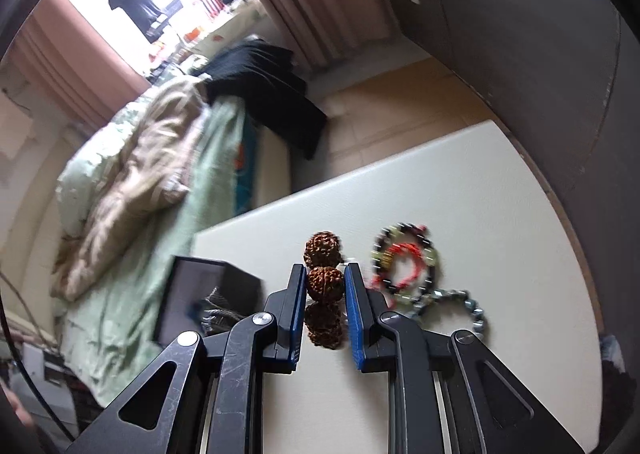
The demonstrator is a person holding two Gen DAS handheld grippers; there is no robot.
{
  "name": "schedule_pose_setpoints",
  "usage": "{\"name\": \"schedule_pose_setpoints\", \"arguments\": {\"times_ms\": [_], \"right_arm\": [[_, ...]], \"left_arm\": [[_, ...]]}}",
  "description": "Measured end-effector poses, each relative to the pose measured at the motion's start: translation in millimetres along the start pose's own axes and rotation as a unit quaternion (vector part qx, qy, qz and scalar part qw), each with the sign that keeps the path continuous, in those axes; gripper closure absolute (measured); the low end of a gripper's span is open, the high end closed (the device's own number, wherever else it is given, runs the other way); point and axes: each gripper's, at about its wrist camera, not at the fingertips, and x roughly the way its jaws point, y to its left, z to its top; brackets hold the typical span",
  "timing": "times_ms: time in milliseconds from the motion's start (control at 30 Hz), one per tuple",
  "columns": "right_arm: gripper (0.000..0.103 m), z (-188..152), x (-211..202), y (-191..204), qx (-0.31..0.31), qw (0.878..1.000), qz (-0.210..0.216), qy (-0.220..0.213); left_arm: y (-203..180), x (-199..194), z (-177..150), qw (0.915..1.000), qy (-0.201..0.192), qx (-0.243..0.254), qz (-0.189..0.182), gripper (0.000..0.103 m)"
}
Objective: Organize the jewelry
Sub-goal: 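Carry the brown bead bracelet with the right gripper and drop it into the black box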
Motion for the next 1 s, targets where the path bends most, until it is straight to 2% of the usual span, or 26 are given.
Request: {"name": "schedule_pose_setpoints", "arguments": {"times_ms": [67, 167, 300, 367, 433, 533, 600, 667, 733, 767, 833, 1000], "right_arm": [[0.083, 0.2, -8.8, 10.7, -0.009, 1.0, 0.016, -0.016], [0.083, 1.3, -14.7, 23.2, -0.018, 0.999, 0.035, -0.028], [0.083, 0.0, -19.9, 40.8, -0.028, 0.997, 0.064, -0.042], [0.083, -0.8, -22.3, 50.5, -0.034, 0.995, 0.076, -0.049], [0.083, -2.5, -23.9, 55.8, -0.036, 0.994, 0.088, -0.053], [0.083, -3.4, -23.2, 63.4, -0.039, 0.993, 0.099, -0.057], [0.083, -4.7, -21.3, 67.1, -0.039, 0.992, 0.105, -0.055], [0.083, -6.4, -18.5, 70.5, -0.04, 0.992, 0.108, -0.053], [0.083, -7.4, -15.5, 73.3, -0.041, 0.992, 0.109, -0.05], [0.083, -8.0, -13.9, 75.1, -0.041, 0.992, 0.11, -0.049], [0.083, -9.0, -11.0, 77.5, -0.041, 0.992, 0.113, -0.045], [0.083, -11.9, -0.3, 87.6, -0.039, 0.99, 0.134, -0.034]], "left_arm": [[8.9, 5.8, -2.7, 0.9998, 0.015, -0.009, 0.004, 0.102], [25.3, 21.2, -11.7, 0.9983, 0.042, -0.017, 0.036, 0.102], [55.6, 49.8, -29.6, 0.9908, 0.091, -0.045, 0.089, 0.102], [67.3, 59.3, -35.6, 0.9881, 0.104, -0.058, 0.097, 0.102], [80.1, 67.9, -40.8, 0.9833, 0.114, -0.069, 0.124, 0.102], [96.0, 76.6, -45.4, 0.9791, 0.136, -0.096, 0.116, 0.101], [107.1, 85.8, -51.7, 0.9738, 0.165, -0.118, 0.102, 0.098], [114.0, 90.6, -55.5, 0.9686, 0.181, -0.127, 0.114, 0.08], [118.0, 88.2, -56.0, 0.969, 0.174, -0.129, 0.118, 0.029], [118.2, 85.7, -55.0, 0.9696, 0.168, -0.131, 0.12, 0.022], [121.2, 76.7, -50.7, 0.9714, 0.147, -0.135, 0.129, 0.021], [126.4, 67.1, -44.7, 0.9691, 0.135, -0.132, 0.159, 0.021]]}}
